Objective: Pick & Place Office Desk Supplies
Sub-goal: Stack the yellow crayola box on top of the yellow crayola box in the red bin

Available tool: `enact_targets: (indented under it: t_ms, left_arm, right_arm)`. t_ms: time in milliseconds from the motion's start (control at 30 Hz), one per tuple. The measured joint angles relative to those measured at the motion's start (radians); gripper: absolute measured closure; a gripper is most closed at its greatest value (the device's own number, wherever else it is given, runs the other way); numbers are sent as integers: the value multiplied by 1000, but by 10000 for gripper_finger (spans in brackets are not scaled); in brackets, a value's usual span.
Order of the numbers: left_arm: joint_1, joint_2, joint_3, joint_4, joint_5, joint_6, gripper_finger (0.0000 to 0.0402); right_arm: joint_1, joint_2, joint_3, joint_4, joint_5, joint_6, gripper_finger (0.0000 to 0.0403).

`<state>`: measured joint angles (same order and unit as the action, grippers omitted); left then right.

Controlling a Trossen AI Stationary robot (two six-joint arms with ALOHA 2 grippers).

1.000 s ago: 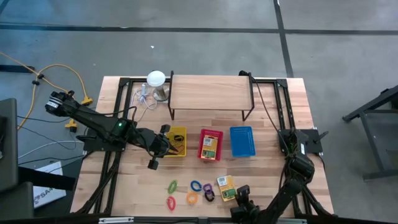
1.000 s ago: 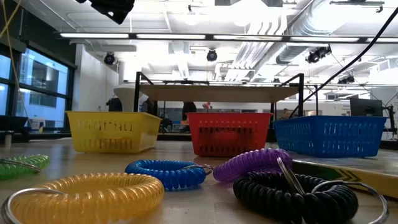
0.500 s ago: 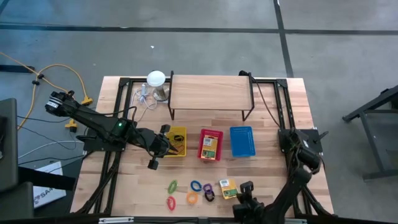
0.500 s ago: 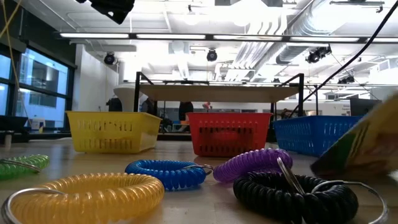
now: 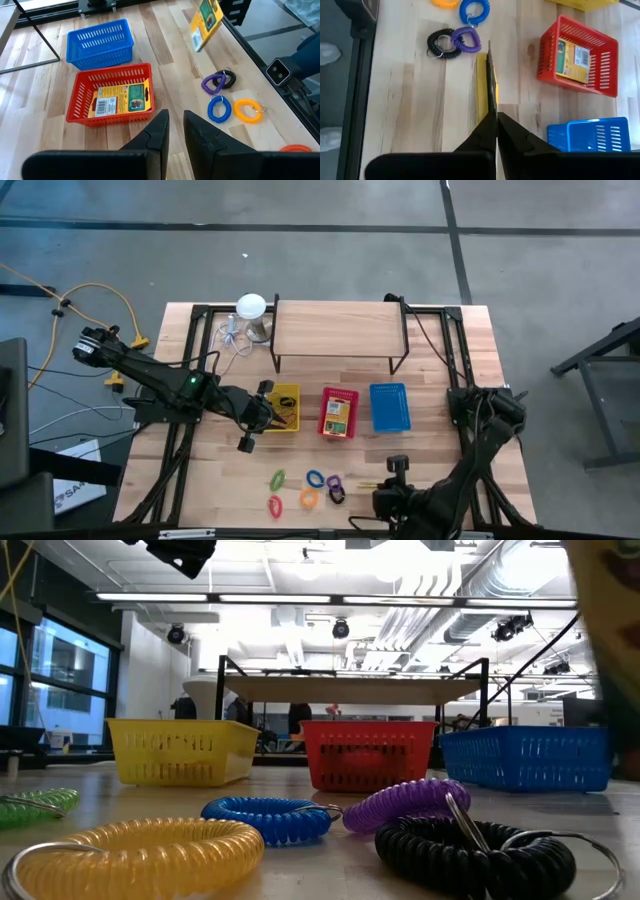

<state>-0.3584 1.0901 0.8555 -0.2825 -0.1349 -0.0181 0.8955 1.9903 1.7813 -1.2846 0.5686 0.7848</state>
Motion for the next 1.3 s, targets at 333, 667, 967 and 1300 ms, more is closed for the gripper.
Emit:
enact_targets:
  t_ms: [333, 667, 967, 1300]
  left_arm:
    - [0, 0, 0, 0, 0, 0, 347]
    - [0, 0, 0, 0, 0, 0, 347]
    - [0, 0, 0, 0, 0, 0, 347]
    - [0, 0, 0, 0, 0, 0, 347]
  right_arm:
    - [-22, -30, 0, 9, -29, -25, 401]
    - [-95, -32, 0, 40, -11, -101, 401]
    - [-193, -64, 0, 17, 43, -120, 401]
    - [-301, -123, 0, 20, 97, -236, 401]
